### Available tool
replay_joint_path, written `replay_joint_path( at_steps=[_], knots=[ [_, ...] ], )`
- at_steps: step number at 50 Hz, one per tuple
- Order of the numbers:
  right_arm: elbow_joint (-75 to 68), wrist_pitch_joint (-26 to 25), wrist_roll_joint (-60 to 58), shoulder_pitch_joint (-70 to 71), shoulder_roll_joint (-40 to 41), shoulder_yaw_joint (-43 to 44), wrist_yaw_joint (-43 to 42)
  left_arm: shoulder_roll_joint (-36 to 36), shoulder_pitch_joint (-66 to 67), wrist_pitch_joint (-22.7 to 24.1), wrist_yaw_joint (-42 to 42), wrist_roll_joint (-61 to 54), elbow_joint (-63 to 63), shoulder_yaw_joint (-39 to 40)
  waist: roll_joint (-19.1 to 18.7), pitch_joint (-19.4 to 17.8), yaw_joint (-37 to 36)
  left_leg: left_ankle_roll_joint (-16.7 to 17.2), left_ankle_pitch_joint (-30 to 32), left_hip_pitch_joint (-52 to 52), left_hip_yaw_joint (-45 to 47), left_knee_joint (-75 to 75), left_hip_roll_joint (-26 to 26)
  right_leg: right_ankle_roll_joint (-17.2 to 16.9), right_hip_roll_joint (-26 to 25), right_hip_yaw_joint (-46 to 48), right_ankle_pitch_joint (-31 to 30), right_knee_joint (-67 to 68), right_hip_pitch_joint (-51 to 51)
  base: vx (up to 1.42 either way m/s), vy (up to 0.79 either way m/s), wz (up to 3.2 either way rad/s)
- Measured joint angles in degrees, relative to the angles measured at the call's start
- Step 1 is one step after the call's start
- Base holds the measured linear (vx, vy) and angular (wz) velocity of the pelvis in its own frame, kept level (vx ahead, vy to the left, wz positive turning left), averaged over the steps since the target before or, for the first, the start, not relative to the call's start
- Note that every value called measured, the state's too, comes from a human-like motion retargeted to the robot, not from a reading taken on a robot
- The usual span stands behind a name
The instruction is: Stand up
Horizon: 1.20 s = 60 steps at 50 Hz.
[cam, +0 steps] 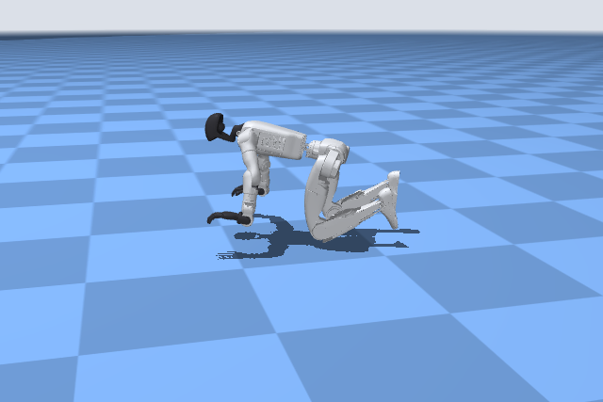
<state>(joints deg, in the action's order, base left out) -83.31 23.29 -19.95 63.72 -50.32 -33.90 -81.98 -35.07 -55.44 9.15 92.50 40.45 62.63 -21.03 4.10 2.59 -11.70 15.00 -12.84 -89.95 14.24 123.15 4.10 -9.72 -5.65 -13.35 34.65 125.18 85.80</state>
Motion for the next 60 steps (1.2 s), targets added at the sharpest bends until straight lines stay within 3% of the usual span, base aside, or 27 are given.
replay_joint_path(
  at_steps=[2, 5, 13, 16, 23, 25, 26, 27, 28, 29, 30, 31, 32, 33, 34, 38, 42, 44, 48, 50, 52, 53, 55, 57, 60],
  knots=[
    [-0.35, -0.44, 0.26, -1.16, -0.24, -0.09, 1.3, 0.57, -0.14, 0.69, 0.0, -0.28, 3.83, -0.78, 0.68, 0.92, -0.43, 0.0, 0.86, 0.0, -0.17, 1.08, 0.54, -0.69, -0.51, -0.32, -0.58, 0.24, -0.98, -0.12, -0.08, 1.55],
    [-0.61, -2.75, 0.25, -1.82, -1.78, -0.59, 4.83, 1.72, -2.17, 6.59, 0.0, -0.43, 8.45, -2.72, 1.39, 1.12, -1.94, 0.0, 2.79, 0.0, -2.67, 1.99, 1.09, -0.28, -0.25, 0.15, -0.75, 2.01, -0.95, -0.09, -0.12, 0.72],
    [4.18, -14.2, -0.9, -3.05, -0.9, 1.89, 20.87, 0.19, -5.9, 8.67, -0.87, 1.33, 13.77, -1.91, 2.83, -0.71, -2.09, 0.0, 4.55, 0.0, -3.11, 7.44, 1.28, 2.77, -1.76, 1.3, -0.87, 7.73, -0.02, -0.17, -0.13, 0.15],
    [6.79, -14.27, 0.09, -5.73, 2.84, 4.37, 26.68, -2.31, -6.76, 8.96, -2.66, 1.14, 14.75, -1.81, 3.2, -1.42, -0.73, 0.0, 5.23, 0.0, -3.1, 9.72, 2.03, 4.96, -1.99, 2.23, -1.66, 9.89, 0.9, -0.23, -0.17, 0.13],
    [13.31, -13.27, -4.66, -16.3, 17.91, 8.94, 23.01, -10.37, -8.41, 8.79, -10.9, 1.79, 19.52, -1.52, 4.76, -1.47, 6.53, 0.0, 5.72, 0.0, -2.53, 13.74, 1.26, 7.74, -2.92, 2.78, -3.68, 13.41, 0.97, -0.27, -0.07, 0.02],
    [13.37, -13.29, -5.19, -17.61, 19.16, 9.22, 23.13, -10.83, -8.59, 8.62, -12.08, 2.25, 20.06, -1.57, 3.76, -1.9, 7.81, 0.0, 3.94, 0.0, -2.39, 14.9, -0.8, 2.18, -5.58, -1.09, -2.79, 12.38, -1.65, -0.31, 0.18, -0.13],
    [14.37, -13.09, -7.01, -20.25, 20.63, 9.19, 22.66, -11.94, -9.4, 7.56, -17.59, 3.97, 20.63, -0.97, 4.25, -2.03, 8.72, 0.0, 5.72, 0.0, -2.55, 14.59, 0.16, 5.98, -3.97, 1.36, -4.56, 13.23, -0.39, -0.19, 0.0, -0.07],
    [15.0, -12.97, -8.25, -22.18, 21.63, 9.24, 22.35, -12.66, -9.89, 6.82, -21.5, 5.2, 21.06, -0.63, 4.38, -2.2, 9.48, 0.0, 6.57, 0.0, -2.67, 14.61, 0.45, 7.35, -3.44, 2.2, -5.53, 13.48, -0.17, -0.17, 0.05, -0.05],
    [14.88, -12.99, -8.31, -22.65, 21.67, 9.44, 22.38, -12.61, -9.72, 6.74, -22.2, 5.42, 21.2, -0.81, 3.79, -2.46, 9.96, 0.0, 5.57, 0.0, -2.67, 15.3, -0.62, 3.85, -5.07, -0.16, -4.94, 12.51, -2.02, -0.23, 0.22, 0.04],
    [15.54, -12.61, -9.53, -25.46, 21.55, 10.44, 22.11, -12.52, -9.24, 5.82, -28.97, 5.28, 20.42, -0.45, 3.76, -2.33, 10.27, 0.0, 6.64, 0.0, -2.68, 15.16, -0.59, 4.66, -4.28, 0.17, -5.79, 12.14, -2.51, -0.25, 0.21, 0.25],
    [16.57, -12.03, -11.33, -29.43, 21.35, 11.85, 21.69, -12.42, -8.6, 4.48, -38.77, 4.96, 19.19, 0.17, 4.01, -2.01, 10.5, 0.0, 8.74, 0.0, -2.7, 14.61, -0.01, 7.62, -2.28, 1.85, -7.37, 12.07, -2.32, -0.19, 0.19, 0.21],
    [16.32, -12.07, -11.27, -30.04, 21.32, 12.24, 21.81, -12.19, -8.37, 4.32, -39.32, 4.87, 19.26, 0.29, 3.66, -2.26, 10.97, 0.0, 7.65, 0.0, -2.55, 15.33, -1.17, 4.07, -3.73, -0.59, -6.92, 10.52, -4.37, -0.17, 0.26, 0.12],
    [16.14, -11.83, -11.32, -31.85, 20.97, 13.51, 22.2, -11.56, -7.45, 3.24, -40.82, 4.62, 18.27, 0.82, 3.55, -2.28, 11.08, 0.0, 7.7, 0.0, -2.4, 15.39, -1.93, 2.65, -3.88, -1.76, -7.14, 9.22, -5.69, -0.14, 0.27, 0.21],
    [16.1, -11.02, -11.6, -36.04, 19.96, 16.53, 23.15, -10.14, -5.14, 0.3, -44.24, 4.06, 15.13, 2.15, 3.93, -1.88, 10.45, 0.0, 10.01, 0.0, -2.22, 14.15, -1.88, 5.46, -1.45, -0.36, -8.74, 8.39, -5.51, -0.13, 0.15, 0.41],
    [15.65, -10.52, -11.37, -39.04, 19.33, 19.09, 23.98, -8.98, -3.08, -2.33, -44.57, 4.26, 12.81, 3.09, 3.89, -1.81, 9.81, 0.0, 11.29, 0.02, -2.44, 13.35, -2.11, 5.92, -0.34, -0.25, -9.53, 7.16, -6.21, -0.12, 0.1, 0.38],
    [12.03, -9.6, -7.08, -46.52, 18.69, 27.25, 27.2, -5.88, 4.01, -9.52, -37.79, 7.7, 7.84, 5.05, 2.49, -3.86, 7.15, 0.0, 14.02, 2.53, -4.96, 10.18, -2.07, 2.43, -0.67, -2.04, -10.42, 2.04, -12.26, -0.07, 0.17, 0.15],
    [9.41, -9.34, 1.19, -50.51, 18.28, 32.34, 30.56, -4.02, 7.81, -11.37, -35.13, 8.88, 8.28, 4.02, -0.4, -7.17, 4.56, 0.0, 14.14, 8.76, -7.11, 6.46, -2.93, -4.36, -6.48, -4.09, -11.44, -2.27, -20.22, 0.05, 0.17, 0.11],
    [9.04, -9.31, 3.99, -51.48, 17.69, 33.72, 32.25, -3.16, 8.83, -11.77, -34.03, 8.96, 9.78, 3.91, -1.64, -8.67, 3.73, 0.0, 13.82, 11.85, -7.32, 4.83, -3.65, -4.97, -7.86, -3.17, -13.74, -3.85, -22.51, 0.07, 0.16, -0.2],
    [10.56, -10.47, 4.26, -52.12, 15.79, 34.84, 31.9, -3.0, 9.39, -8.22, -31.68, 8.89, 14.16, 3.31, -4.38, -10.05, 2.65, 0.0, 13.67, 15.63, -9.16, 3.14, -3.45, -4.94, -11.7, 0.82, -27.34, -6.34, -20.74, 0.09, 0.11, -0.56],
    [12.16, -10.92, 2.83, -51.76, 14.68, 34.84, 30.66, -3.79, 9.03, -5.76, -32.04, 5.5, 16.88, 1.97, -6.06, -9.97, 2.92, 0.0, 14.04, 16.11, -10.35, 3.17, -2.37, -0.92, -13.98, 4.88, -36.57, -6.9, -16.58, 0.11, 0.0, -0.8],
    [13.68, -11.12, 1.45, -50.77, 13.63, 34.56, 29.85, -3.72, 9.5, -4.73, -32.33, -0.48, 18.46, 2.04, -7.08, -10.29, 3.71, 0.0, 14.8, 16.77, -10.83, 2.75, -0.27, 14.57, -10.32, 8.01, -44.48, -7.24, -9.39, -0.05, 0.1, -0.82],
    [14.35, -11.3, 1.05, -50.27, 13.38, 34.71, 29.72, -3.46, 9.82, -4.02, -31.76, -1.52, 18.73, 3.15, -7.43, -10.41, 4.37, 0.0, 15.06, 16.67, -11.21, 2.52, -0.02, 17.22, -10.89, 7.03, -40.12, -6.36, -6.52, -0.23, 0.3, -0.73],
    [15.64, -11.69, 0.97, -49.26, 12.86, 34.98, 29.86, -3.95, 10.57, -2.86, -30.35, -1.62, 18.69, 5.67, -8.12, -10.56, 4.95, 0.0, 15.83, 16.09, -11.14, 2.01, 1.2, 16.15, -8.8, 3.86, -26.22, -3.3, 0.41, -0.33, 0.38, -0.7],
    [16.27, -11.5, 1.95, -49.31, 12.65, 35.09, 30.11, -4.46, 11.61, -3.37, -29.56, -1.21, 18.75, 6.76, -9.46, -13.15, 6.17, 0.0, 15.69, 19.72, -12.11, 1.27, 2.1, 16.21, -6.48, 2.13, -18.65, -1.5, 1.54, -0.14, 0.24, 0.35],
    [16.72, -11.46, 3.08, -49.85, 12.12, 36.66, 29.94, -4.21, 12.33, -3.99, -28.89, -1.02, 19.63, 7.39, -11.67, -17.26, 6.43, -0.1, 15.74, 25.23, -12.77, -0.03, 3.05, 10.87, -2.17, 1.6, -2.92, -0.77, 2.41, -0.04, 0.11, 0.53]
  ],
)
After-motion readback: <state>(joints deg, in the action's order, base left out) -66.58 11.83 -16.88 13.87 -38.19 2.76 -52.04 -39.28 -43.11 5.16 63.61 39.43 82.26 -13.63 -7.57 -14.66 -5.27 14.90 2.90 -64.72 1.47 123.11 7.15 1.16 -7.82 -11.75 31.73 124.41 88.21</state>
